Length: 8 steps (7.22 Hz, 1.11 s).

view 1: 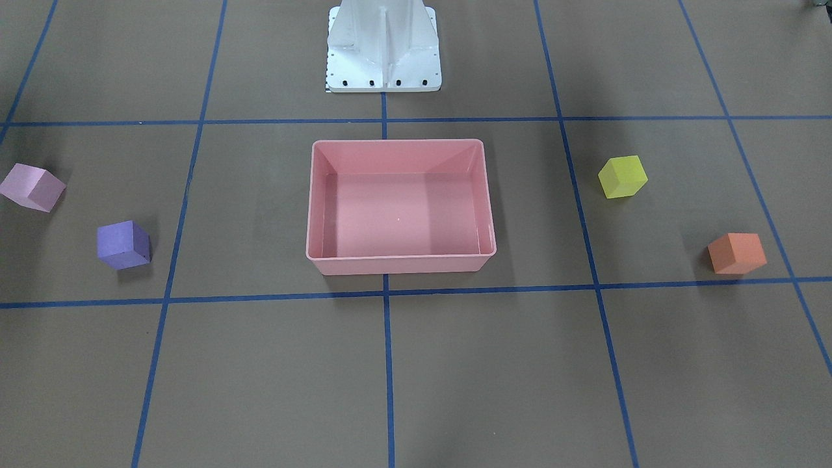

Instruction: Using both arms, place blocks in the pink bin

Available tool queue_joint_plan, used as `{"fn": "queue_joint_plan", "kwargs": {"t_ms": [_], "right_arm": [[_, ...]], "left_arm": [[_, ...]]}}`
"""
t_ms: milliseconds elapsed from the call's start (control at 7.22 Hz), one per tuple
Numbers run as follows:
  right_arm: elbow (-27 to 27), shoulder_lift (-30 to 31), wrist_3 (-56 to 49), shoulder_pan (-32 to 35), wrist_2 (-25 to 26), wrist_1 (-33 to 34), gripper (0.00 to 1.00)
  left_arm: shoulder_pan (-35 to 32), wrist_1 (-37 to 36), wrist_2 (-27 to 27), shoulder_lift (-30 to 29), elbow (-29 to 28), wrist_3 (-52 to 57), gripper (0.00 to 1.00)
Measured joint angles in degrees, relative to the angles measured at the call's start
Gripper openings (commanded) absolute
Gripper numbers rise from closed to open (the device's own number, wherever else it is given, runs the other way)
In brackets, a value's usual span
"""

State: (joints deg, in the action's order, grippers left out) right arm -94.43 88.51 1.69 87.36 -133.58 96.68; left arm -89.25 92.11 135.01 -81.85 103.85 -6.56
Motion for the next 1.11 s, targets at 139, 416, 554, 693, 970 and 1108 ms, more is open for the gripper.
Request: {"fn": "queue_joint_plan", "kwargs": {"t_ms": [139, 416, 554, 693, 970, 1108], "right_arm": [[-0.14, 0.0, 0.02, 0.0, -0.03, 0.0, 1.0], [-0.2, -0.07, -0.11, 0.0, -0.04, -0.06, 1.0], [-0.25, -0.09, -0.14, 0.01, -0.03, -0.08, 1.0], [-0.56, -0.06, -0.16, 0.0, -0.02, -0.08, 1.0], [-1.8, 0.04, -0.16, -0.32, -0.47, -0.07, 1.0], [-2.61, 0.39, 0.11, -0.82, -2.13, -0.05, 1.0]], "left_arm": [[0.08, -0.01, -0.01, -0.11, -0.18, 0.02, 1.0], [0.13, 0.13, -0.01, -0.23, -0.64, 0.13, 1.0], [0.13, 0.21, 0.03, -0.08, -0.54, 0.16, 1.0], [0.13, 0.38, 0.15, 0.18, -0.49, 0.21, 1.0], [0.13, 0.65, 0.31, 0.37, -0.68, 0.02, 1.0], [0.13, 0.71, 0.37, 0.4, -0.67, -0.11, 1.0]]}}
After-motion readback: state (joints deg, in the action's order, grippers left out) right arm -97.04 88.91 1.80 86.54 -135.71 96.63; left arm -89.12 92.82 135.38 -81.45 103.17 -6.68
